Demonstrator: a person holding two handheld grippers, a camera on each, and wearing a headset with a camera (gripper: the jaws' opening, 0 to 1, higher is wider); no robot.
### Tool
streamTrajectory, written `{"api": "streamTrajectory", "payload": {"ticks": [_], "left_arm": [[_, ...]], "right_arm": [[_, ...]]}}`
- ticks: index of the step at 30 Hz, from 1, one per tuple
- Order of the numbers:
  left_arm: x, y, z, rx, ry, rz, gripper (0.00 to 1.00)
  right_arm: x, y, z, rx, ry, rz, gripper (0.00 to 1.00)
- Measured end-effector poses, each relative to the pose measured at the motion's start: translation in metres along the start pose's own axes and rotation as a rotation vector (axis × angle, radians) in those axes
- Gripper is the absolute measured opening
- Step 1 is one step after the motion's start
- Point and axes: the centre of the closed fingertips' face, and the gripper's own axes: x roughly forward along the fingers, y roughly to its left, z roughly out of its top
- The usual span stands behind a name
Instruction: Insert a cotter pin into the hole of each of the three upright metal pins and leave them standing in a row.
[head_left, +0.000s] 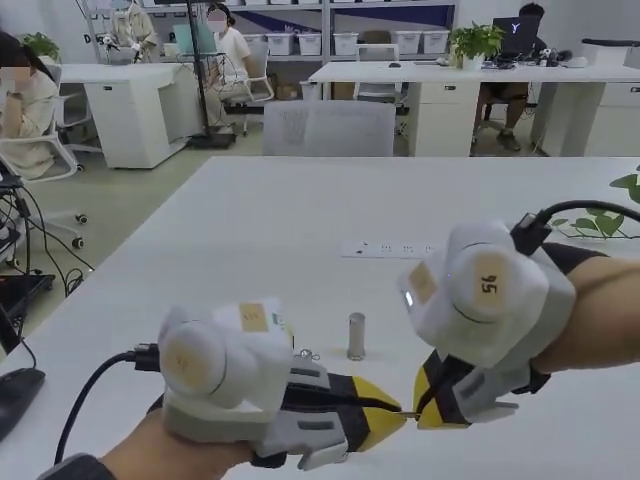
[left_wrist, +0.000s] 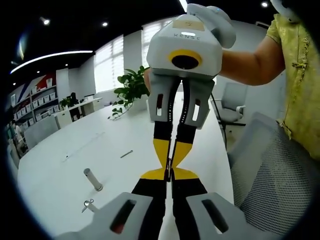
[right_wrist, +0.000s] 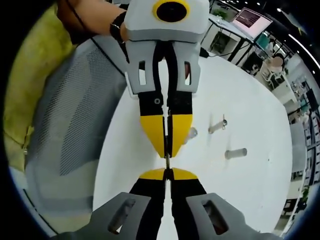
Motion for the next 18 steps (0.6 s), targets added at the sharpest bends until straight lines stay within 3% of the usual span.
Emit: {"api": "streamTrajectory", "payload": {"ticks": [10, 16, 18], "left_arm": [[-0.0015, 0.0007, -0.0013, -0.103, -0.012, -0.015, 0.0], [-0.0019, 0.0035, -0.0018, -0.156, -0.012, -0.015, 0.0], [-0.0029, 0.0041, 0.0009, -0.191, -0.03, -0.02, 0.0]], "right_arm": [[-0.0029, -0.0014, 0.0037, 0.008, -0.04, -0.014, 0.09], [-0.0053, -0.0013, 0.0011, 0.007, -0.04, -0.012, 0.1], [-0.0055, -0.0015, -0.0008, 0.006, -0.036, -0.013, 0.1]]}}
